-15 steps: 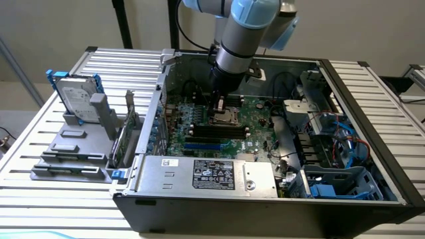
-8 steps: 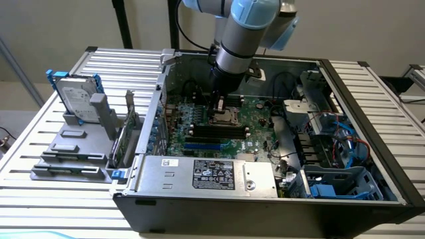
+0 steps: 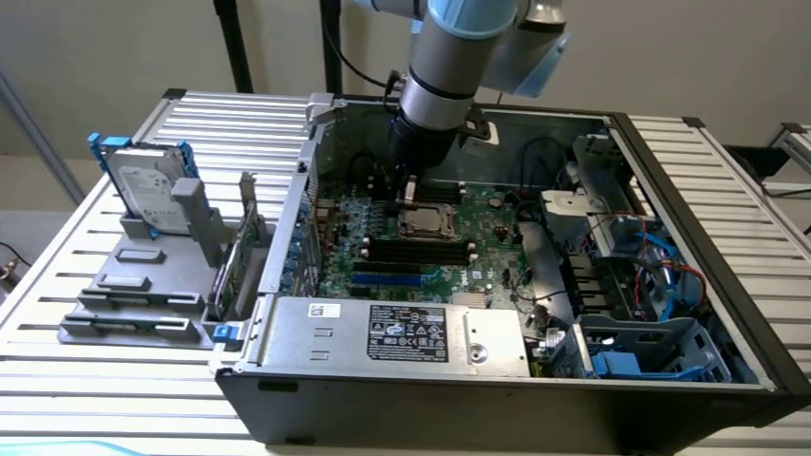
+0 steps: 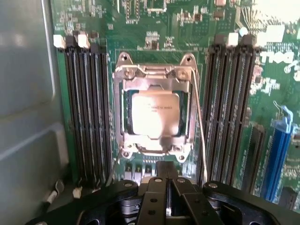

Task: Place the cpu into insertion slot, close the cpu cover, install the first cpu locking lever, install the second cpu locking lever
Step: 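Close the cpu cover, then install the first cpu locking lever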

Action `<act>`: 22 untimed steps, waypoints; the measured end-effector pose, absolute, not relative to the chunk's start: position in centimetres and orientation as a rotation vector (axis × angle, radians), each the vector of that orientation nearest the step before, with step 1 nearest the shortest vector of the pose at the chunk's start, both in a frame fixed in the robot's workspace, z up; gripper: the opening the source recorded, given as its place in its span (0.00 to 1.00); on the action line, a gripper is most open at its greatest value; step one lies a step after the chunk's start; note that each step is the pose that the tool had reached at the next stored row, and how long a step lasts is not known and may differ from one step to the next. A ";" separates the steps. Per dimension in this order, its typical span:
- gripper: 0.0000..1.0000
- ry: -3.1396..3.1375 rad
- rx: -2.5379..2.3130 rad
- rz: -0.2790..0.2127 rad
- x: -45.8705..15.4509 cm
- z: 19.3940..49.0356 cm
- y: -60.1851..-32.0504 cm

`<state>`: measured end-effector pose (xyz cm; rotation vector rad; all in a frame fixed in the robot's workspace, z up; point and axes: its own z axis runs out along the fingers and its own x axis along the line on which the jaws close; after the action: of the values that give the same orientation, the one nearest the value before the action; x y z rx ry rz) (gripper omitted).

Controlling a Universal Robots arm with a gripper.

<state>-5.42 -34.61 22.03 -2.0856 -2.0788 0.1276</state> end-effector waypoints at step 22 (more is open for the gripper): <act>0.11 -2.078 -2.085 0.127 -7.0 22.3 -35.0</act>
<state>-7.03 -35.02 22.33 -2.0851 -2.0784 0.1267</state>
